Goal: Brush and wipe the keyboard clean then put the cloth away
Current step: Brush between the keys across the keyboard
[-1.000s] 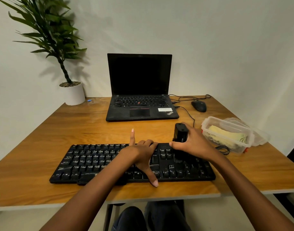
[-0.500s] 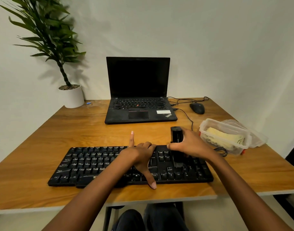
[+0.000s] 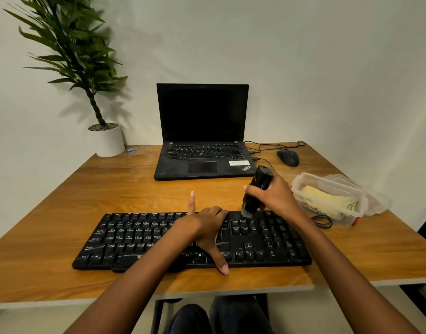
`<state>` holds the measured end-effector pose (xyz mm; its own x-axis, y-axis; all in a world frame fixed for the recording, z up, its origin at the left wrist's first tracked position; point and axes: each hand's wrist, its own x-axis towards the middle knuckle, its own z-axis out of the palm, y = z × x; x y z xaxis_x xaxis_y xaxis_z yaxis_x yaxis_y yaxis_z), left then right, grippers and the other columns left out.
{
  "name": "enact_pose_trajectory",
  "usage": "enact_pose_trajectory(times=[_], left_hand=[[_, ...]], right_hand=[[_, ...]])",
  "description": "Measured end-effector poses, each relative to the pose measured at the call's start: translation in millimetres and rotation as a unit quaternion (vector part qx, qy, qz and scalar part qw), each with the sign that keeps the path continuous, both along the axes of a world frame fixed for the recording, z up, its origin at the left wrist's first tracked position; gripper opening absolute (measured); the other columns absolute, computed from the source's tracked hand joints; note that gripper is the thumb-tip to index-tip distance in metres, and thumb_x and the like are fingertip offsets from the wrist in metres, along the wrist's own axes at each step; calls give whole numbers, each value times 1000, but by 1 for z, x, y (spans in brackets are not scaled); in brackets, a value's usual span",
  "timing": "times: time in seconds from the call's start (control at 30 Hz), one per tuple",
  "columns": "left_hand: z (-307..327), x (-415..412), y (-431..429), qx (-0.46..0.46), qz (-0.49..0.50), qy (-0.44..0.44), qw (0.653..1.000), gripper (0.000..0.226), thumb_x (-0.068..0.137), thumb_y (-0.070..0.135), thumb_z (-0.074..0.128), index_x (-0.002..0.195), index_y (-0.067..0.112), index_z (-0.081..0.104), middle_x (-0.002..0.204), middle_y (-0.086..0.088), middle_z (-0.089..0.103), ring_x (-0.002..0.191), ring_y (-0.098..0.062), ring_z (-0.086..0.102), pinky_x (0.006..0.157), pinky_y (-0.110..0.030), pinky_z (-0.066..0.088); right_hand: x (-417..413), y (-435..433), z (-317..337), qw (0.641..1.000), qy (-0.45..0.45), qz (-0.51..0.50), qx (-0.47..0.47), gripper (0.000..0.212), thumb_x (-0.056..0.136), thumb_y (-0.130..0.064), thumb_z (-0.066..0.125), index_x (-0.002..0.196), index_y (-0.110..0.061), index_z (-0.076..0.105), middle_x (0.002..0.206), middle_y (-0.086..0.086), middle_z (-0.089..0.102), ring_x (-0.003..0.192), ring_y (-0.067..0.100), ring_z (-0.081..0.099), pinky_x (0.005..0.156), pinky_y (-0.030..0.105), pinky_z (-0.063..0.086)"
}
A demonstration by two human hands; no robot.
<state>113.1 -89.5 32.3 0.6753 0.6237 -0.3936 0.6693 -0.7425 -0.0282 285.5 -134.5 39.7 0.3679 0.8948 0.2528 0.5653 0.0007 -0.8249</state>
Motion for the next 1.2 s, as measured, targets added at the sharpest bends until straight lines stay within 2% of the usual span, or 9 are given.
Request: enact_pose_trajectory(times=[0.17,0.27,0.33,0.5,0.63,0.77,0.93,1.03,1.2], left_hand=[[-1,0,0,7,0,1,1000,133,59,70,71,150,17,-8,159,-3,4,146,-23,1,93,-67,-31],[-1,0,-1,4,0,6,1000,132,60,70,71,150,17,-11,159,-3,2,146,-23,-1,95,-69,-28],[-1,0,-1,7,-2,3,1000,132,60,70,71,150,17,-10,159,-3,3,146,-23,1,96,-69,-27],[1,0,-2,-1,1,6,1000,131,61,69,71,150,15,-9,159,-3,1,146,-22,-2,98,-68,-25],[1,-1,-2,-4,2,5,1000,132,61,68,71,150,16,-10,159,-4,2,146,-22,-2,99,-67,-25],[0,0,-2,3,-1,9,1000,132,60,70,70,150,15,-10,159,-4,1,146,-23,-2,97,-68,-25],[1,-2,-3,-6,-3,-1,1000,131,60,68,72,150,16,-9,159,-4,2,146,-22,-1,99,-68,-24],[2,-1,-3,-9,-2,3,1000,132,60,67,72,150,15,-9,159,-4,0,146,-22,-2,101,-67,-23],[3,-3,-3,-17,-1,-4,1000,131,61,66,73,150,17,-9,159,-3,-1,146,-22,-3,103,-66,-21]], right_hand=[[-14,0,-15,997,-73,23,31,36,77,-29,72,100,-19,46,76,-11,55,69,2,53,56,8,39],[-16,-4,-19,993,-110,39,-21,36,74,-32,71,97,-22,45,76,-6,56,70,12,55,58,20,41],[-16,-6,-12,990,-107,67,-63,33,73,-30,72,95,-19,49,77,-4,56,71,12,54,57,22,41],[-14,-5,-12,993,-118,-6,21,38,74,-32,73,98,-19,47,74,-6,56,68,11,54,58,19,43],[-15,-11,-12,992,-99,61,-49,29,74,-27,73,89,-20,49,73,-7,54,66,8,52,53,14,38],[-8,-10,-10,994,-102,1,23,37,74,-32,74,97,-20,47,76,-8,55,70,7,52,57,13,37],[-13,-17,-11,993,-101,55,-29,35,73,-28,74,95,-20,48,76,-8,55,69,7,54,58,16,41],[-7,-12,-7,994,-104,8,20,39,73,-30,75,97,-20,46,75,-13,53,69,0,50,57,11,37],[-12,-17,-11,992,-99,73,-41,36,72,-28,76,94,-20,48,78,-6,57,74,12,56,62,22,45]])
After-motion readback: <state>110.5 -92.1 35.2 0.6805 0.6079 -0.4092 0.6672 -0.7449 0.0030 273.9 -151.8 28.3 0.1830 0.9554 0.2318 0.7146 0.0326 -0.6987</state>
